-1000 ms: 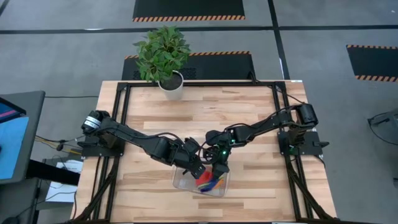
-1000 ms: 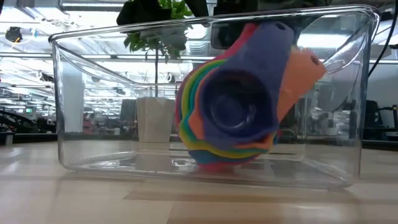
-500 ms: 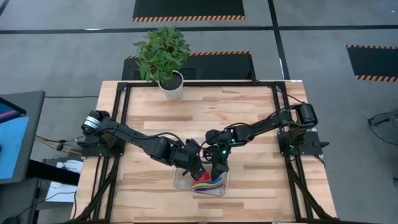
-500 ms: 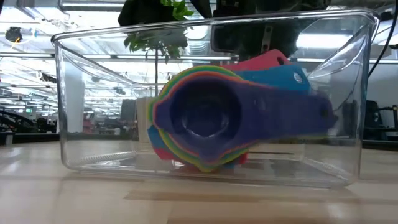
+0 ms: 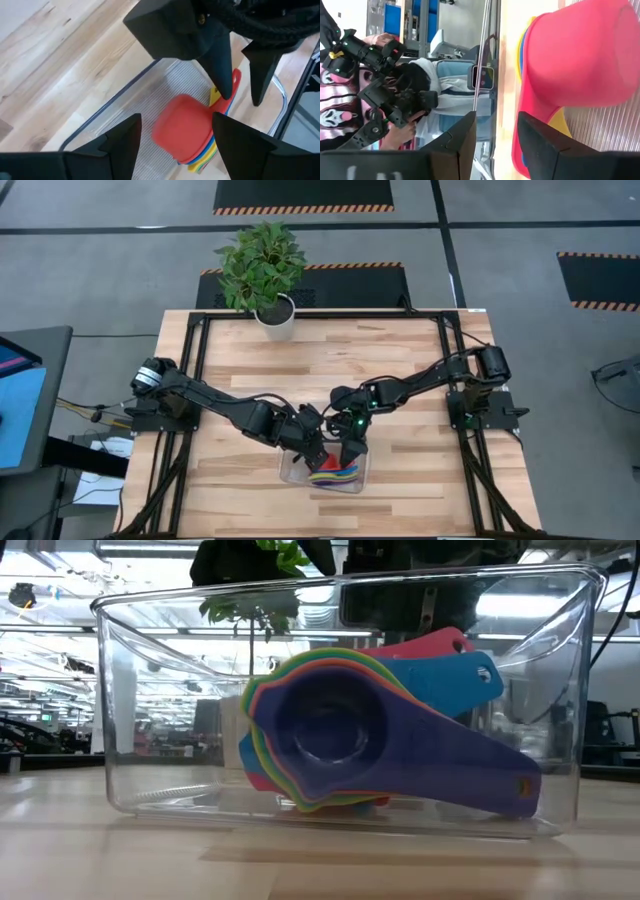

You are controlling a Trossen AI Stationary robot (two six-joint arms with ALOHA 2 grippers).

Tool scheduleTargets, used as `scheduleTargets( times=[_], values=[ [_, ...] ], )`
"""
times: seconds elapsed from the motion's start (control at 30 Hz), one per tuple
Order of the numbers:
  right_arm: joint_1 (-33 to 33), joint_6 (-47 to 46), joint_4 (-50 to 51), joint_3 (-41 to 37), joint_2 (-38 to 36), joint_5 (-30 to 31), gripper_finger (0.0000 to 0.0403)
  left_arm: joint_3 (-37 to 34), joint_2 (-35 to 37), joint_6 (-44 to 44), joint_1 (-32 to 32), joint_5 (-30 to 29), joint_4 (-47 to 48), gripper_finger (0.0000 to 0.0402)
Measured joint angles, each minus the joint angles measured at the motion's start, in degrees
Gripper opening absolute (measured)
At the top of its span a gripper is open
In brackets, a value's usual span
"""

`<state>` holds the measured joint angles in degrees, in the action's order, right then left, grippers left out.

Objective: Nest measuring cups in basket
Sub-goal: Put the colored stacked measuring cups into the transparent bin

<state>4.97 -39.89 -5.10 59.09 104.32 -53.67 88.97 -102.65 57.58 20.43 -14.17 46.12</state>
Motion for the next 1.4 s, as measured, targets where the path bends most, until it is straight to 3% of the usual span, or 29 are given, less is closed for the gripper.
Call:
scheduleTargets(
  times=[0.4, 0.5, 0.6, 0.7, 0.77, 0.87, 0.93, 1.0, 1.13, 1.27, 1.4],
  values=[
    [-4.36, -2.67, 0.61, 0.88, -3.83, -1.28, 0.0140, 0.00, 2.21, -3.52, -0.01, 1.27, 7.25, 0.0231],
    [-6.07, -3.76, 4.22, 0.75, -7.82, -3.66, 0.0133, 1.15, 4.68, -4.83, -0.22, 1.89, 12.97, 0.0231],
    [-7.51, -1.03, 14.10, 0.77, -14.39, -3.29, 0.0126, 3.08, 7.87, -5.56, -0.39, 1.72, 21.16, 0.0231],
    [-5.78, 5.76, 26.47, 0.64, -21.98, 7.17, 0.0120, 2.59, 10.82, -3.24, 0.54, 0.48, 25.88, 0.0231],
    [-2.14, 8.50, 33.13, -0.85, -27.04, 23.12, 0.0116, 0.96, 11.97, -0.79, 2.63, -2.60, 24.25, 0.0231],
    [5.13, 8.93, 34.81, -4.45, -32.51, 50.07, 0.0112, -2.50, 11.74, -0.10, 6.37, -10.43, 20.18, 0.0231],
    [8.61, 9.93, 32.49, -6.29, -34.97, 61.31, 0.0111, -4.73, 11.33, -2.20, 7.18, -14.04, 16.80, 0.0231],
    [10.23, 14.05, 29.64, -7.37, -36.82, 64.00, 0.0111, -6.12, 11.28, -6.39, 6.98, -17.20, 13.66, 0.0231],
    [11.11, 20.95, 29.10, -7.86, -36.59, 60.85, 0.0110, -7.02, 11.37, -14.63, 6.04, -18.76, 0.11, 0.0231],
    [11.60, 22.48, 27.39, -7.86, -34.21, 56.72, 0.0104, -7.02, 10.58, -19.25, 5.47, -12.20, -11.11, 0.0218],
    [14.68, 23.33, 24.19, -7.96, -30.37, 55.36, 0.0092, -6.91, 9.66, -20.72, 4.84, -5.99, -14.54, 0.0157]
  ],
)
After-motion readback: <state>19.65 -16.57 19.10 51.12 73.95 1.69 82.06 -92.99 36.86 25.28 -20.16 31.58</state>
